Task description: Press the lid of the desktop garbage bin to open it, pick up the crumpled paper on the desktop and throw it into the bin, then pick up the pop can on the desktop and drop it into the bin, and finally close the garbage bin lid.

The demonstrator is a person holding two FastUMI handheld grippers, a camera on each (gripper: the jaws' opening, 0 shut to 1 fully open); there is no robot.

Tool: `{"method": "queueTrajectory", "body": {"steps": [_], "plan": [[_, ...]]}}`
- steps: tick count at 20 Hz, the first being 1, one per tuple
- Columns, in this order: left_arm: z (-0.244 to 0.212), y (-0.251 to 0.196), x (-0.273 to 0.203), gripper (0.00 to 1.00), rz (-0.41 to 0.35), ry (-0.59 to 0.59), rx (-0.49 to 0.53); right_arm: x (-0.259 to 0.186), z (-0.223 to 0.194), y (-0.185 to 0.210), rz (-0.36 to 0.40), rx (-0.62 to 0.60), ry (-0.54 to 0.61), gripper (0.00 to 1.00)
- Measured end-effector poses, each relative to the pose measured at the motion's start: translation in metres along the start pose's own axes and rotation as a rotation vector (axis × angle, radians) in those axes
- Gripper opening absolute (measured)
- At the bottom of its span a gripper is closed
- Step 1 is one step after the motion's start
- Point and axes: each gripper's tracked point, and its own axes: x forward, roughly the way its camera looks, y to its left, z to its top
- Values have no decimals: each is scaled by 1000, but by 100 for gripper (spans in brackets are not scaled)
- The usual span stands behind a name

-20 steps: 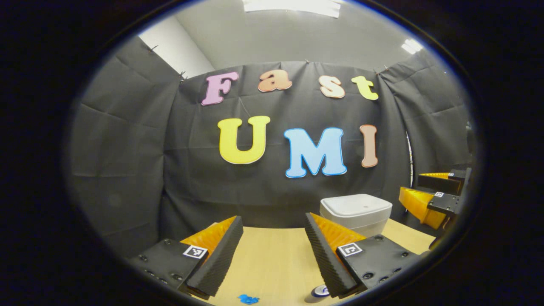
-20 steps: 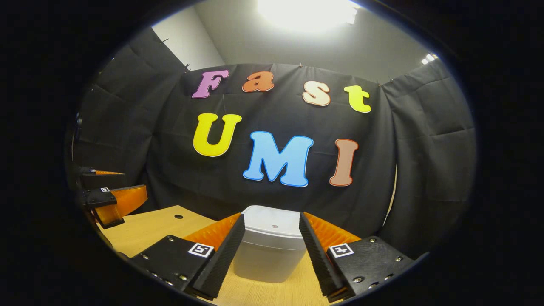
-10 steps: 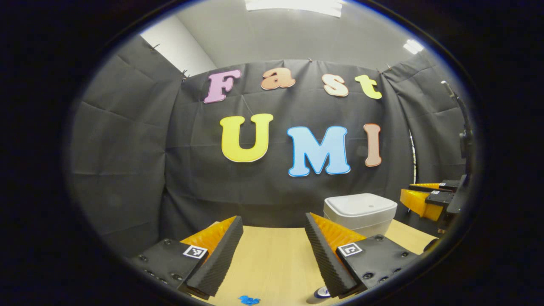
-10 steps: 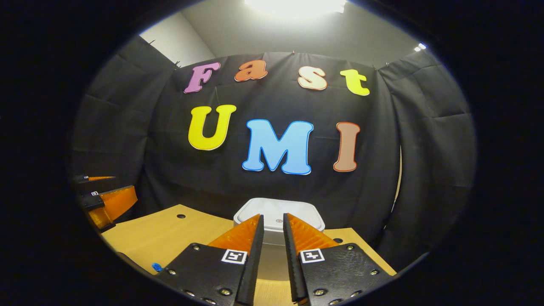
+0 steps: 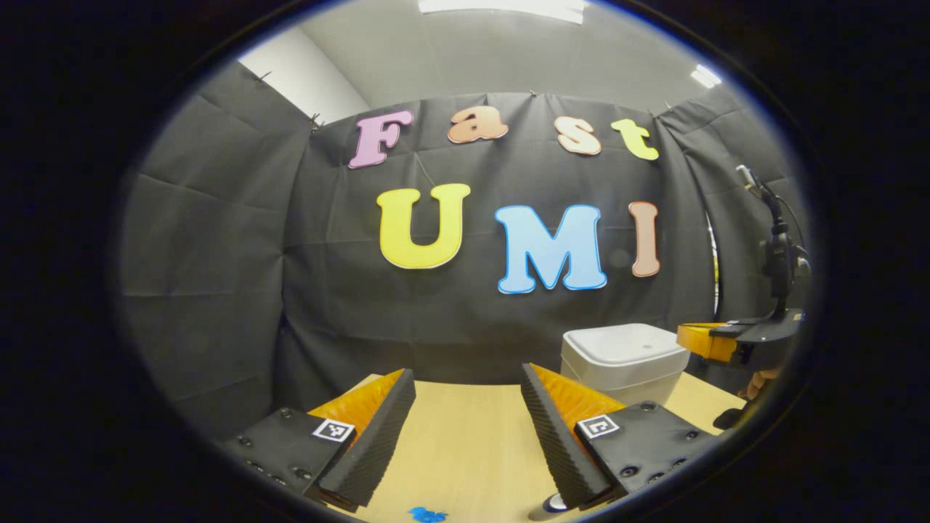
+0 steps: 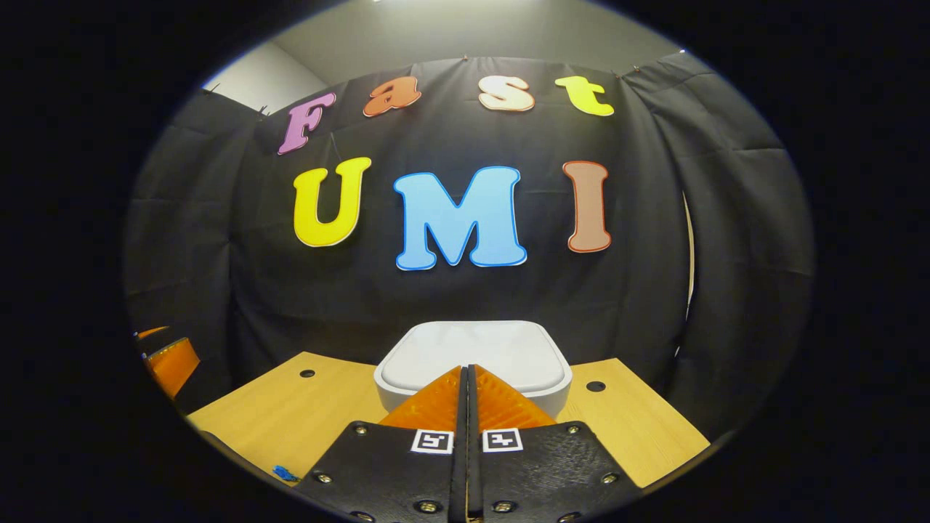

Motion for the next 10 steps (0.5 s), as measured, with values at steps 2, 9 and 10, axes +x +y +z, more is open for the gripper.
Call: {"method": "queueTrajectory", "body": {"steps": [2,9,10], "plan": [[-5,3,4,96,1,10,-3,13,-2,0,-3,3,13,0],[-10,9,13,96,-9,23,-7,47,-12,3,28,19,70,0],[-12,9,14,96,-5,23,-6,49,-19,3,28,25,92,0]]}}
